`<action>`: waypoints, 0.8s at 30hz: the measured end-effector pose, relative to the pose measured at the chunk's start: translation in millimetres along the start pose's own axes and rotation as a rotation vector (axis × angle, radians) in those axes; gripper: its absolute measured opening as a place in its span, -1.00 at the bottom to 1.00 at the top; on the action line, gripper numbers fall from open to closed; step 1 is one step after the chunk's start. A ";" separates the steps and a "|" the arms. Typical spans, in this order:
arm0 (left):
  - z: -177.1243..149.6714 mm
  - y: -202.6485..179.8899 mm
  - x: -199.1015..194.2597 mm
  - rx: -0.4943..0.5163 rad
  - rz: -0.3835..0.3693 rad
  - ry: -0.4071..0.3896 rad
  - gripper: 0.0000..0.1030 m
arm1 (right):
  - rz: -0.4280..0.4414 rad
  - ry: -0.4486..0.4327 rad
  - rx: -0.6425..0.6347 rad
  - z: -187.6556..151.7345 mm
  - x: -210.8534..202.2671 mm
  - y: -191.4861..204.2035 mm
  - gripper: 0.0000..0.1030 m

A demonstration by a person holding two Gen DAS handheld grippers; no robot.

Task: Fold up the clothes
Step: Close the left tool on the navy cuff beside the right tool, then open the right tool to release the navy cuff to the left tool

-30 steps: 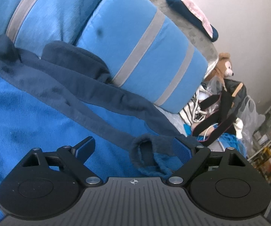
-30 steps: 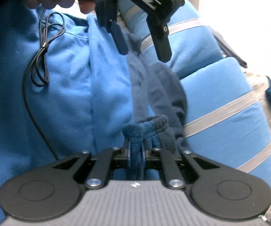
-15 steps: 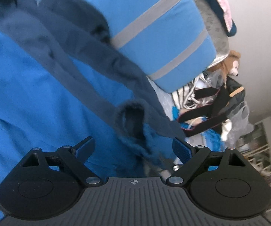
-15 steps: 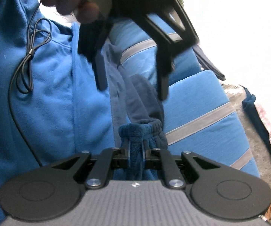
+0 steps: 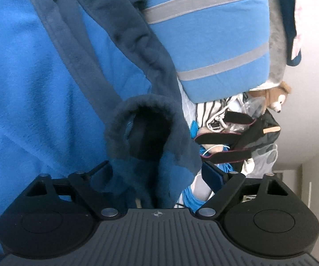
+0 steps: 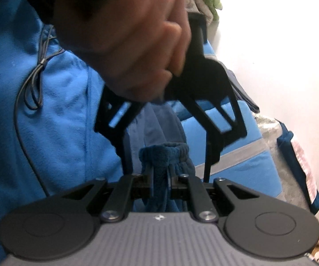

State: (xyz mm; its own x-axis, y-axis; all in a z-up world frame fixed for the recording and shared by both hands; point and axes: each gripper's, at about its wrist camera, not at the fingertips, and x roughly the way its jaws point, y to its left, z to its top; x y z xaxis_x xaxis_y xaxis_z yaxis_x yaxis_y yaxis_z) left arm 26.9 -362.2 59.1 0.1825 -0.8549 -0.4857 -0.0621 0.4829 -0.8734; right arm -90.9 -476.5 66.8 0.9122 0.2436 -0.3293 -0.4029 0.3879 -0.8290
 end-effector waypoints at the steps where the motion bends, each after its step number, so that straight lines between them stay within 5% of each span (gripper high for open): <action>1: 0.0 -0.1 0.3 0.000 0.008 -0.004 0.31 | 0.001 -0.004 -0.009 0.3 -0.6 1.2 -0.77; 10: 3.8 -3.9 -6.9 0.000 0.012 -0.031 -0.66 | -0.014 -0.017 -0.029 -0.4 -1.9 4.4 -0.77; 15: 1.9 -13.9 -12.4 0.049 -0.009 -0.066 -0.72 | -0.041 -0.019 -0.018 -1.6 -4.6 4.0 -0.70; 16: 1.0 -15.8 -14.0 0.056 -0.019 -0.077 -0.72 | -0.052 -0.019 -0.011 -2.0 -5.9 3.8 -0.33; 18: -0.2 -19.8 -17.6 0.063 -0.031 -0.098 -0.72 | -0.072 -0.014 0.003 -3.0 -8.4 2.7 -0.19; 20: -1.0 -24.8 -20.9 0.070 -0.033 -0.104 -0.73 | -0.093 -0.010 0.022 -4.8 -12.1 0.4 0.25; 22: -1.3 -30.3 -24.9 0.086 -0.029 -0.110 -0.73 | -0.112 -0.009 0.046 -7.7 -15.9 -3.8 0.47; 24: -1.4 -35.5 -28.1 0.097 -0.030 -0.115 -0.73 | -0.133 0.005 0.062 -11.1 -17.4 -8.9 0.49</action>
State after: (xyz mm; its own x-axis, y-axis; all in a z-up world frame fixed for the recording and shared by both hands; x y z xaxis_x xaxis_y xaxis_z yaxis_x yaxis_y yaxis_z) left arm 22.6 -355.6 103.6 0.2947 -0.8443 -0.4475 0.0388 0.4785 -0.8772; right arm -102.4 -494.0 74.9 0.9582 0.1817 -0.2211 -0.2822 0.4710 -0.8357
